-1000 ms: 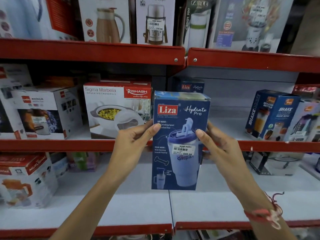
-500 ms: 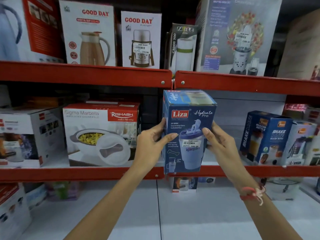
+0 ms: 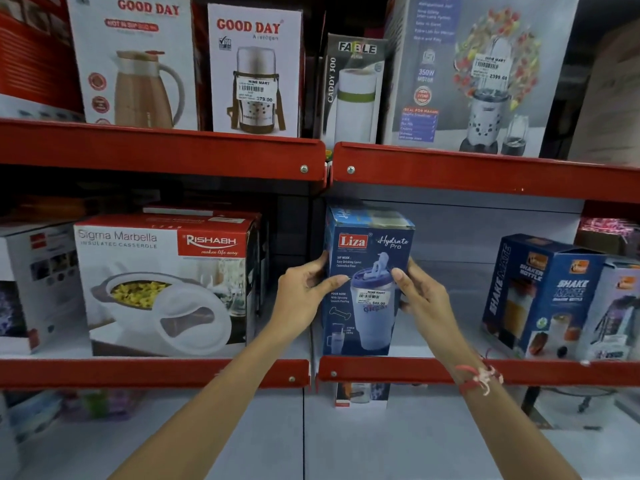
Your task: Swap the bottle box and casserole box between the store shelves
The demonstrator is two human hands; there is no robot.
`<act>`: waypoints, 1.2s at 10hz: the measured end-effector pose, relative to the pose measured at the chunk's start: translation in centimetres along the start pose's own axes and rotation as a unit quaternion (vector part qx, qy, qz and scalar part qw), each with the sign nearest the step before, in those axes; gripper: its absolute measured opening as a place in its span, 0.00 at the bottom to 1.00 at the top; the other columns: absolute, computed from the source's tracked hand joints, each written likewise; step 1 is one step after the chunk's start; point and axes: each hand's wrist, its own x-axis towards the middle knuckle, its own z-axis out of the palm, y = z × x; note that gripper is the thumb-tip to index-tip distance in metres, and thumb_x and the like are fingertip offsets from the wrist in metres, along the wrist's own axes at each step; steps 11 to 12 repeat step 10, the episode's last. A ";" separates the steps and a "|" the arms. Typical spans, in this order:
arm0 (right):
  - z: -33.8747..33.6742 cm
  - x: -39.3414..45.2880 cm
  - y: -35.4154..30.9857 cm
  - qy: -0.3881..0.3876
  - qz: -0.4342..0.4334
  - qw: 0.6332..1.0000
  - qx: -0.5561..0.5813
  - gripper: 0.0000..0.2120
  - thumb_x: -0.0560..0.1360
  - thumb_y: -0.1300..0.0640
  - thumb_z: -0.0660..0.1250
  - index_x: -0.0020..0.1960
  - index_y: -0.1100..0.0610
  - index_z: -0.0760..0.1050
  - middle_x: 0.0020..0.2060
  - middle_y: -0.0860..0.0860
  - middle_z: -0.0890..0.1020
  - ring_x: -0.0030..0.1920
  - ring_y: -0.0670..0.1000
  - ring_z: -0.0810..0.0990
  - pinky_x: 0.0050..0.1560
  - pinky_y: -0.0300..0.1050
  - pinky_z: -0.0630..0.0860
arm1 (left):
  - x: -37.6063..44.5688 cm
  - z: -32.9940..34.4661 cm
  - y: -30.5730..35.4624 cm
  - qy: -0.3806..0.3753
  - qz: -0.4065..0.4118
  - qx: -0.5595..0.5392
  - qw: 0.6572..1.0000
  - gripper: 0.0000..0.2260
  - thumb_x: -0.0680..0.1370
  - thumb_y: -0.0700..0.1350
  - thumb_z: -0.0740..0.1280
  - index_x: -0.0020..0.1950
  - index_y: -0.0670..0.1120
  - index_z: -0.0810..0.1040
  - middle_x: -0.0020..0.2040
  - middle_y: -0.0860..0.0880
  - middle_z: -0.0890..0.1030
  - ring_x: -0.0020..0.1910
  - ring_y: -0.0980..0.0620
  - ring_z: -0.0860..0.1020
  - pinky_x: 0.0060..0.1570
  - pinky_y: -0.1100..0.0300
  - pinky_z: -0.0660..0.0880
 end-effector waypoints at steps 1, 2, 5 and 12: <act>0.0 -0.1 0.7 0.002 0.013 1.000 -0.013 0.23 0.79 0.51 0.63 0.73 0.52 0.69 0.62 0.52 0.81 0.58 0.47 0.81 0.44 0.31 0.80 | -0.1 0.2 -0.5 -0.003 -0.016 0.008 1.000 0.23 0.73 0.44 0.71 0.67 0.47 0.74 0.53 0.55 0.83 0.49 0.64 0.82 0.44 0.67 0.79; 0.1 -0.3 1.0 0.009 0.024 0.999 -0.020 0.23 0.80 0.52 0.62 0.73 0.53 0.69 0.64 0.53 0.80 0.61 0.51 0.80 0.44 0.31 0.81 | -0.3 0.3 -0.8 -0.002 -0.027 0.011 1.000 0.22 0.73 0.44 0.71 0.67 0.47 0.74 0.55 0.51 0.83 0.49 0.63 0.82 0.44 0.67 0.79; -0.3 -0.7 0.8 0.012 0.024 0.999 -0.039 0.23 0.79 0.49 0.61 0.74 0.49 0.68 0.64 0.52 0.81 0.62 0.52 0.79 0.47 0.37 0.82 | -0.5 0.4 -0.7 -0.020 -0.042 -0.002 0.999 0.28 0.72 0.49 0.71 0.70 0.46 0.71 0.59 0.49 0.82 0.55 0.56 0.82 0.53 0.55 0.80; 1.8 -3.6 -3.8 0.206 -0.126 0.929 -0.281 0.27 0.79 0.42 0.60 0.73 0.56 0.68 0.67 0.56 0.76 0.65 0.54 0.76 0.62 0.48 0.73 | -3.1 -1.4 2.1 0.068 0.028 0.112 0.991 0.27 0.75 0.51 0.69 0.71 0.44 0.69 0.70 0.46 0.74 0.68 0.52 0.72 0.64 0.65 0.69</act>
